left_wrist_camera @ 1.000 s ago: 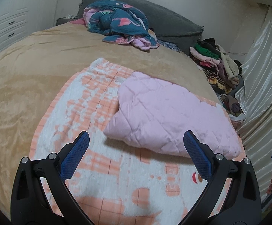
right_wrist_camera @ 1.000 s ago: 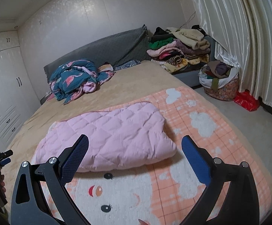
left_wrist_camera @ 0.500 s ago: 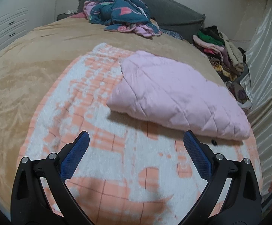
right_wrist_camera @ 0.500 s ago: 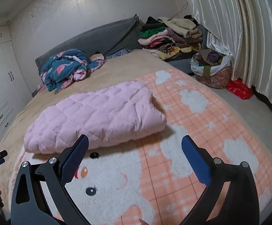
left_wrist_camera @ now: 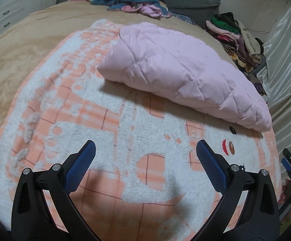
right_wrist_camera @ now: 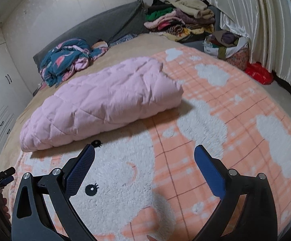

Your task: Fold large clothes

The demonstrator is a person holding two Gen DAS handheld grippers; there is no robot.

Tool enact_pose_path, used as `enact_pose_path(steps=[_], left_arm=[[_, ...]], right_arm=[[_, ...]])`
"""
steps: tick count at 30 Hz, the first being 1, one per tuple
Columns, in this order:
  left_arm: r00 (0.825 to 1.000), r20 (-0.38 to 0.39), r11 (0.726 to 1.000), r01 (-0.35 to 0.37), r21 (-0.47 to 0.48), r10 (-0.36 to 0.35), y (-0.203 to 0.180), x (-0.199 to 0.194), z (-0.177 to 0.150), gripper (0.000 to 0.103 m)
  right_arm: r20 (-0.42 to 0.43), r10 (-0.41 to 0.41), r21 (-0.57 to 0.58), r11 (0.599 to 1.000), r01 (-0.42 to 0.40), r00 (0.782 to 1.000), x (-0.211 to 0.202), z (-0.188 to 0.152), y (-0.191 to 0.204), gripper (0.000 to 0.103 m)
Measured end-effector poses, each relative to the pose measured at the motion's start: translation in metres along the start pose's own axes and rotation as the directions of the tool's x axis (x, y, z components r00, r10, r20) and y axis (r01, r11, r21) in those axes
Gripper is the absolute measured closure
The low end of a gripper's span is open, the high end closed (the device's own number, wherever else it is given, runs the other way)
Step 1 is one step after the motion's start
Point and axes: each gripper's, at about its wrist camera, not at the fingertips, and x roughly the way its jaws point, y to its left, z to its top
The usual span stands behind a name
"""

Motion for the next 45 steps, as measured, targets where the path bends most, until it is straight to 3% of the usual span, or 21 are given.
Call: enact_pose_path(steps=[8,12,19,27,34,37,45], left_arm=[[0.995,-0.063,0.991,0.074,-0.113,-0.082,0.005,0.032,0.023,0.009],[0.989,-0.055,0.975,0.122,-0.187,-0.135,0.01,0.047,0.044,0.009],[0.988,-0.035,0.941,0.134,-0.311,-0.152,0.021,0.075,0.08,0.009],[0.985,0.003,0.884,0.154,-0.442,-0.17,0.039,0.098,0.098,0.009],[0.974,0.028,0.83,0.207,-0.518,-0.226,0.049,0.119,0.101,0.009],[0.967,0.053,0.806,0.239,-0.542,-0.251,0.052,0.129,0.101,0.008],[0.964,0.089,0.802,0.259,-0.537,-0.252,0.048,0.142,0.106,0.008]], right_arm=[[-0.05,0.057,0.172,0.984,-0.048,0.997,0.045,0.022,-0.015,0.004],[-0.078,0.076,0.247,0.967,-0.054,0.994,0.068,0.039,-0.023,0.004],[-0.116,0.087,0.286,0.957,-0.05,0.989,0.103,0.057,-0.028,0.004],[-0.08,0.129,0.354,0.931,-0.092,0.988,0.12,0.07,-0.036,0.004],[-0.113,0.214,0.382,0.911,-0.156,0.97,0.148,0.077,-0.033,0.004],[-0.112,0.258,0.43,0.883,-0.187,0.96,0.161,0.076,-0.034,0.004],[-0.076,0.242,0.447,0.875,-0.184,0.967,0.178,0.085,-0.027,0.004]])
